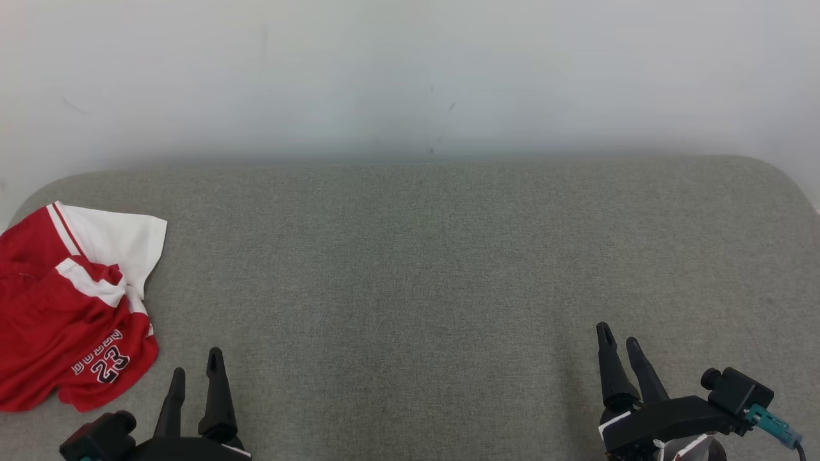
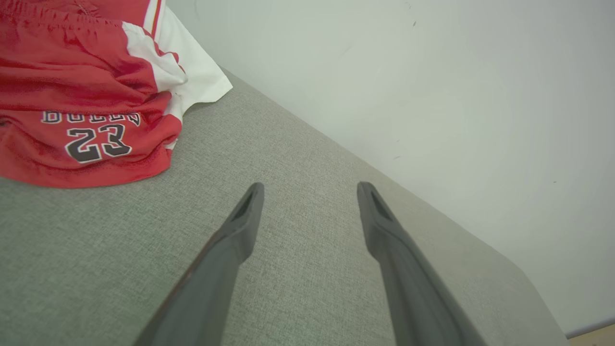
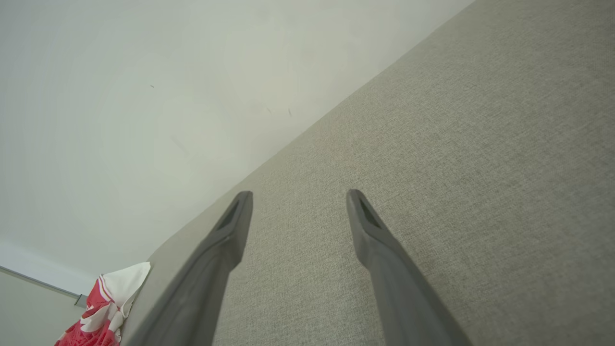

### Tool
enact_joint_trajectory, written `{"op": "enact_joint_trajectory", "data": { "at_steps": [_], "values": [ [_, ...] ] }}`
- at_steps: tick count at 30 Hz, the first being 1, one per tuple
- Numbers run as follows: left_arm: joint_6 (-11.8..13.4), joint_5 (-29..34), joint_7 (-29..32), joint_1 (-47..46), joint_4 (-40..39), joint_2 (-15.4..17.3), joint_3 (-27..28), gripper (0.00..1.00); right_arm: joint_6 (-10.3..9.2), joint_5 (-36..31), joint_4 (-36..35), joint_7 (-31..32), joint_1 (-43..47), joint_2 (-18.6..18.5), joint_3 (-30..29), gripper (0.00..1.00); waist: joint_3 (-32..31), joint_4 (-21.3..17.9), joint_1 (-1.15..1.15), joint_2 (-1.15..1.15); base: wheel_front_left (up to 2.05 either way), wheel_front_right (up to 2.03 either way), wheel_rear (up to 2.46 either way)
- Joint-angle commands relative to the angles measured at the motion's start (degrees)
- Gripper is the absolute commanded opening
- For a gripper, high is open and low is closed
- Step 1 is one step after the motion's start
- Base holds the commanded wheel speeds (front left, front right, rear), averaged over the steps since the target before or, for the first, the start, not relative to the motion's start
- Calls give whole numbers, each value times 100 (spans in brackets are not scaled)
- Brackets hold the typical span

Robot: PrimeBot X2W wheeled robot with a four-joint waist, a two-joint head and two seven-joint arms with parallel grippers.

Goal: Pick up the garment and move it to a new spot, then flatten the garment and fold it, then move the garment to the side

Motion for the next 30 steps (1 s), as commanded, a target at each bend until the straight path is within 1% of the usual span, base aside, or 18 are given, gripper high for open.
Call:
{"op": "enact_joint_trajectory", "data": {
  "at_steps": [1, 17, 23, 30],
  "values": [
    [18, 171, -65, -32, -59, 57, -7, 100, -5, -196, -11, -30, -145, -20, 16, 100, 0, 0, 0, 0, 0, 0, 0],
    [138, 1315, -327, -38, 86, 148, -244, 100, -7, -1280, 1, -125, -158, -24, 34, 100, 0, -1, 0, 0, 0, 0, 0],
    [40, 1615, -416, -65, 95, 179, -369, 100, -8, -1599, 25, -183, -132, -25, 35, 100, -6, 4, 0, 0, 0, 0, 0],
    [41, 1984, -515, -24, 118, 196, -467, 100, -8, -2129, 29, -191, -88, -25, 158, 100, -41, 7, 0, 0, 0, 0, 0]
  ]
}}
